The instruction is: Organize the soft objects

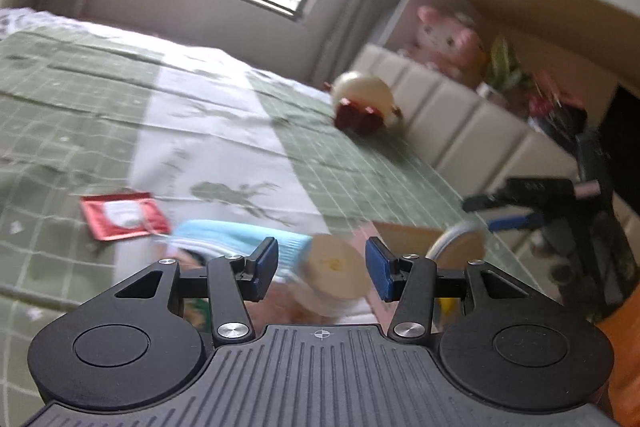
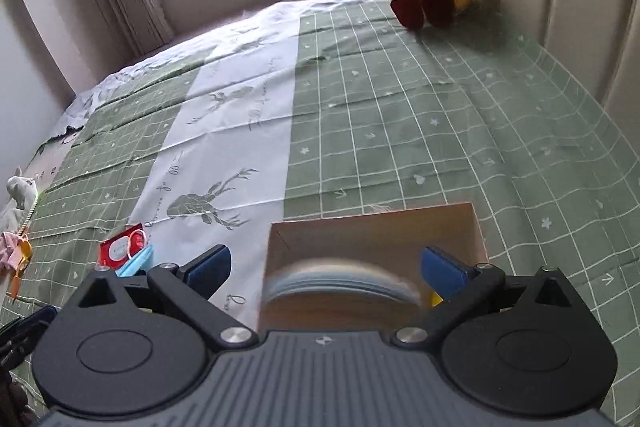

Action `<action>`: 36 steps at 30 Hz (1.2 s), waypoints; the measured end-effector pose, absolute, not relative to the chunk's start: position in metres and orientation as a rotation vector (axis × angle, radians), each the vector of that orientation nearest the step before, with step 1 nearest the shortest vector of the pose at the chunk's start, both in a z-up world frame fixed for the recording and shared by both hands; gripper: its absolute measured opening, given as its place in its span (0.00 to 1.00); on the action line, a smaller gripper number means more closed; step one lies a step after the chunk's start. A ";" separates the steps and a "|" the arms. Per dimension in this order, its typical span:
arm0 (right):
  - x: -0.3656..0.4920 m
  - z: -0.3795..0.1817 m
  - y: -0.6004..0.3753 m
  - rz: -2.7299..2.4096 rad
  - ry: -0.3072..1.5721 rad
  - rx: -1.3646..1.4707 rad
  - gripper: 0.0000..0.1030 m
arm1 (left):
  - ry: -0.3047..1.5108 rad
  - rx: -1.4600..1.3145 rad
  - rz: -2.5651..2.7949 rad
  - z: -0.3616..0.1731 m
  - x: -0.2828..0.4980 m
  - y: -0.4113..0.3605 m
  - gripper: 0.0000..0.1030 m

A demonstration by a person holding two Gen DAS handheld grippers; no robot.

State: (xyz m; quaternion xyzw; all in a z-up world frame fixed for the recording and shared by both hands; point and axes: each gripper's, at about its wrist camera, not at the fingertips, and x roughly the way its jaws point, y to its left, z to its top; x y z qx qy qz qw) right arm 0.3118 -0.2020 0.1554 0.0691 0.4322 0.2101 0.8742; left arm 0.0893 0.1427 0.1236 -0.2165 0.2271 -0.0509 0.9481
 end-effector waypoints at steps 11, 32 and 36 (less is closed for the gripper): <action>0.216 0.158 -0.167 0.448 0.563 0.021 0.99 | 0.436 -0.296 0.033 0.104 0.032 0.171 0.51; 0.074 0.099 -0.094 0.822 0.505 -0.283 0.99 | 0.705 -0.201 -0.044 0.100 0.162 0.268 0.51; 0.071 0.100 -0.099 0.834 0.501 -0.335 0.99 | 0.738 -0.024 -0.010 0.087 0.213 0.267 0.51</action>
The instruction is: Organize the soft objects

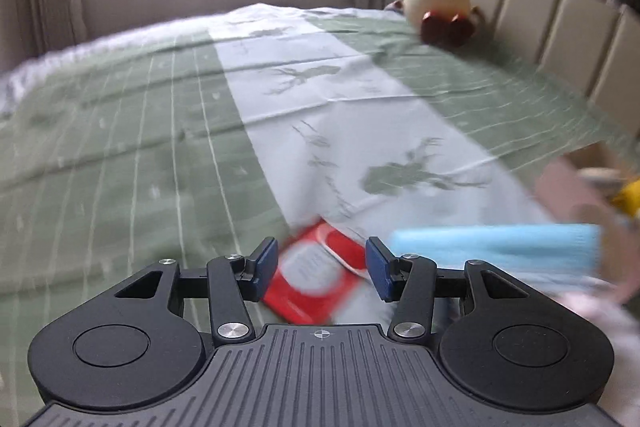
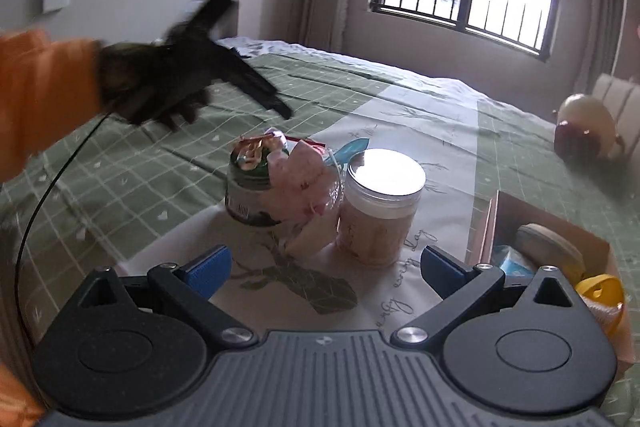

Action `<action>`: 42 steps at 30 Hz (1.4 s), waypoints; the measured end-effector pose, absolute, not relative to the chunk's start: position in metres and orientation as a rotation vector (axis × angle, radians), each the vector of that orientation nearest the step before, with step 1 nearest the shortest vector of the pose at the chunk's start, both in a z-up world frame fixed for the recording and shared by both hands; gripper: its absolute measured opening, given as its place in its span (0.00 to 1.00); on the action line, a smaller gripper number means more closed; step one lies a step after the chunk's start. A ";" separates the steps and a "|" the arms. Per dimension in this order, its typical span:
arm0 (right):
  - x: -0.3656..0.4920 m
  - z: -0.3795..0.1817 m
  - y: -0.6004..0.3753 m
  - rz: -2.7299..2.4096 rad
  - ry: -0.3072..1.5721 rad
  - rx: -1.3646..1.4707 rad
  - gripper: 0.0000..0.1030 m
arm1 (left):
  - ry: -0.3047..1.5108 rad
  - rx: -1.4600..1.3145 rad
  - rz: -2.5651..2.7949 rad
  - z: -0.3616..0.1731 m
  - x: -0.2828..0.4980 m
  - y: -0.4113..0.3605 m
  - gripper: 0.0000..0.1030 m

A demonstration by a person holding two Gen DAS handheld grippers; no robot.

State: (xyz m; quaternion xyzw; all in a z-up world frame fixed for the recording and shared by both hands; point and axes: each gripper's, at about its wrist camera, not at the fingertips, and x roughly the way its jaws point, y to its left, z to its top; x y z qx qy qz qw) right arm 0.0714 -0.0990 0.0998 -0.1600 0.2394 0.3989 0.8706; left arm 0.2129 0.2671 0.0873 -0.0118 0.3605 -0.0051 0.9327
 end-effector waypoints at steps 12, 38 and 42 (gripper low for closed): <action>0.151 0.158 -0.068 0.855 0.656 -0.164 0.99 | 0.872 -0.032 -0.157 0.029 0.243 0.290 0.50; 0.213 0.123 0.051 0.816 1.190 -0.209 0.18 | 0.458 -0.270 -0.283 0.084 0.067 0.261 0.39; 0.178 0.112 0.026 0.889 1.186 -0.168 0.15 | 0.504 -0.090 -0.211 0.087 0.093 0.212 0.40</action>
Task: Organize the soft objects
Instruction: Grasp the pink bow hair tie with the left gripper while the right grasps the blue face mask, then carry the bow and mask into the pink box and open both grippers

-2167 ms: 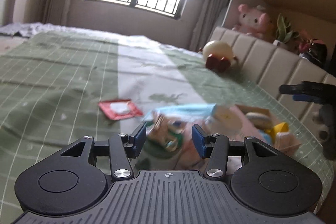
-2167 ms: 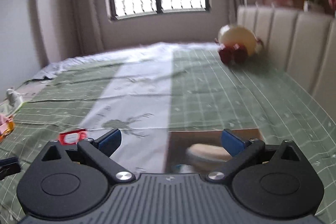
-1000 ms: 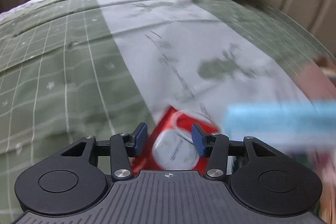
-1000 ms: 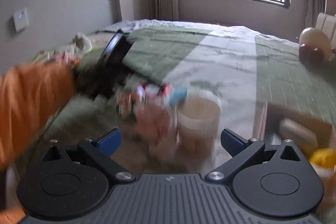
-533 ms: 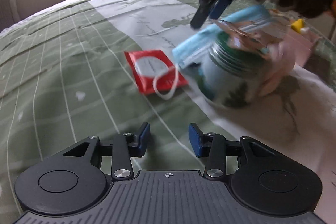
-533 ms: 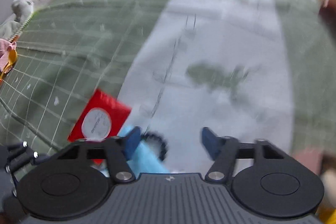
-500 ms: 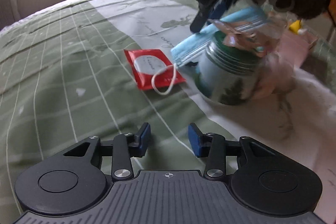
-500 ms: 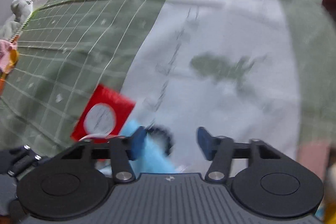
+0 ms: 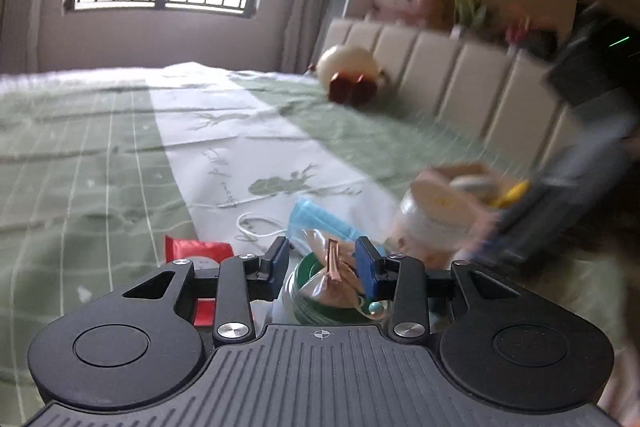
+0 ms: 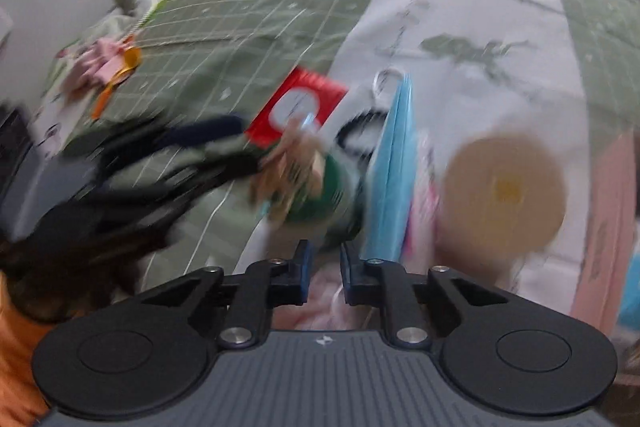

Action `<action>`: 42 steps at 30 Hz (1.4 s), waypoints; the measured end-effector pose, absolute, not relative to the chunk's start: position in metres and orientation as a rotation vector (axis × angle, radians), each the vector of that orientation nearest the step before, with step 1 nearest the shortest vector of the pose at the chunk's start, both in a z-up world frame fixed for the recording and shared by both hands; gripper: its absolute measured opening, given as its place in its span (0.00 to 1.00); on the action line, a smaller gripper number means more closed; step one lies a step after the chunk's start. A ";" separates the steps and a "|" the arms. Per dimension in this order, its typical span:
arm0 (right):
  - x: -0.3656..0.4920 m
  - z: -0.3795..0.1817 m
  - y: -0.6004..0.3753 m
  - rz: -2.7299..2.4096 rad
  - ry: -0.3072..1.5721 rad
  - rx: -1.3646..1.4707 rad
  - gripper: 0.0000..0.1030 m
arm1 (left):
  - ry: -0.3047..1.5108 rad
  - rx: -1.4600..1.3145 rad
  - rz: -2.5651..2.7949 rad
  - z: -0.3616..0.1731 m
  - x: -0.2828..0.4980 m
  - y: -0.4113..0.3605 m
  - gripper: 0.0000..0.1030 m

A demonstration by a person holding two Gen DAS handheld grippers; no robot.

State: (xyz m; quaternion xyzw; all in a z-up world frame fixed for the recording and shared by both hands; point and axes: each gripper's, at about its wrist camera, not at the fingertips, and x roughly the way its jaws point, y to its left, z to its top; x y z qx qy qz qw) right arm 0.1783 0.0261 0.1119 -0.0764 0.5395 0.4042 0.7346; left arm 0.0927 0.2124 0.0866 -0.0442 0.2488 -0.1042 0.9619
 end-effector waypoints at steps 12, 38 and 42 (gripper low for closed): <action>0.113 0.108 -0.029 0.885 0.836 -0.256 0.16 | 0.560 0.008 -0.094 0.080 0.091 0.195 0.19; 0.246 0.150 0.088 0.667 1.009 -0.305 0.03 | 0.499 -0.419 0.141 0.059 -0.024 0.325 0.16; 0.228 0.227 0.038 0.692 0.839 -0.194 0.03 | 0.426 -0.370 0.167 0.110 -0.013 0.326 0.16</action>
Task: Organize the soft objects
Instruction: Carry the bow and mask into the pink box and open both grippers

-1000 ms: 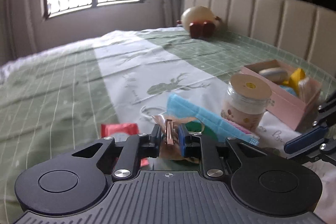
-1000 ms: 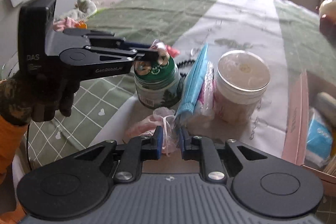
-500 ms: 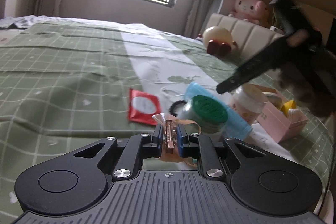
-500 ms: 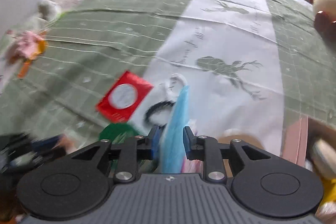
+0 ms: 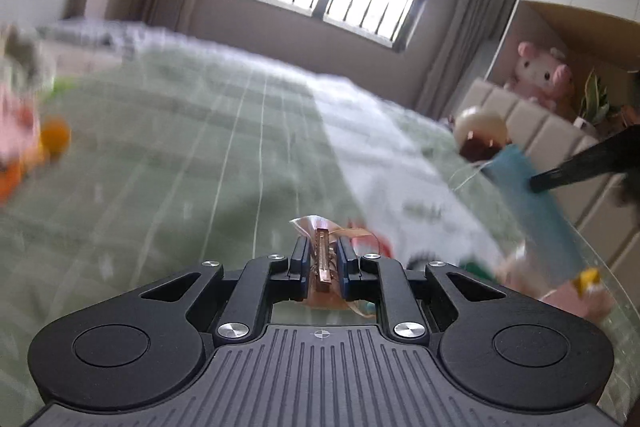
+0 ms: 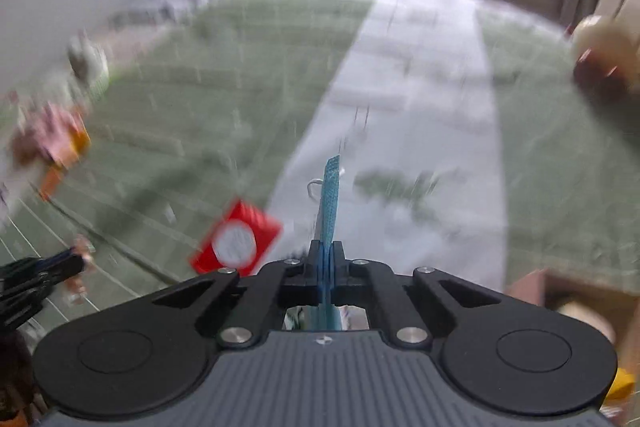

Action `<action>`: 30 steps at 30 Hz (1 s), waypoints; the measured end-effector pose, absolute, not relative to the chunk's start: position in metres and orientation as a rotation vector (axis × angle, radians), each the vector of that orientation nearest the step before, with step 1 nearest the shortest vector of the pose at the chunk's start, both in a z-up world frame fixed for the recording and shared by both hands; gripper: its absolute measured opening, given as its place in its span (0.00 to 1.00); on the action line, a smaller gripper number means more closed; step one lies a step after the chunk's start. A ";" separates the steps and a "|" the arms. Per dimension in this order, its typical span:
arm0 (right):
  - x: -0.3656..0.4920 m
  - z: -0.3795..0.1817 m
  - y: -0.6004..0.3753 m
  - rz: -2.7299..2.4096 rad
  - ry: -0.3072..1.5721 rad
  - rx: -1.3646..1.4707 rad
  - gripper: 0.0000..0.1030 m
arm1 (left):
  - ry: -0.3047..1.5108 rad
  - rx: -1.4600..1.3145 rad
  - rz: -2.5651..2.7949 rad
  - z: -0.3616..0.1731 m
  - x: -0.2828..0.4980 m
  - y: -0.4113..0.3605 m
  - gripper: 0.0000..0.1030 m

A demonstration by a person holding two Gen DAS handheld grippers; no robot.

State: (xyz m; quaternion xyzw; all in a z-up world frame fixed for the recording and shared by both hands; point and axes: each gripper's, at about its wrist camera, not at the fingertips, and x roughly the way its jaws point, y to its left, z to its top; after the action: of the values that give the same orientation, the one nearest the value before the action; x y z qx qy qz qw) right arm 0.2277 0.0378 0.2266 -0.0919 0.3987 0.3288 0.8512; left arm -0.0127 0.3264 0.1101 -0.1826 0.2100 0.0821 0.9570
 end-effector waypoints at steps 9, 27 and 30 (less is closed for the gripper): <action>0.201 0.332 -0.095 0.640 0.582 -0.041 0.03 | 0.329 -0.187 0.005 0.217 0.047 0.228 0.16; 0.248 0.233 -0.256 0.469 0.578 0.123 0.03 | 0.647 -0.324 -0.401 0.076 0.248 -0.035 0.22; 0.260 0.206 -0.257 0.489 0.601 0.145 0.03 | 0.640 -0.339 -0.387 0.065 0.244 -0.031 0.22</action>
State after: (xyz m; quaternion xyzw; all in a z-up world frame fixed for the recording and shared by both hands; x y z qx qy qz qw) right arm 0.2600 -0.2569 0.2057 0.0705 0.2929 0.2383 0.9233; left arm 0.2440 -0.0306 0.0654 -0.1646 0.3109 -0.1883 0.9169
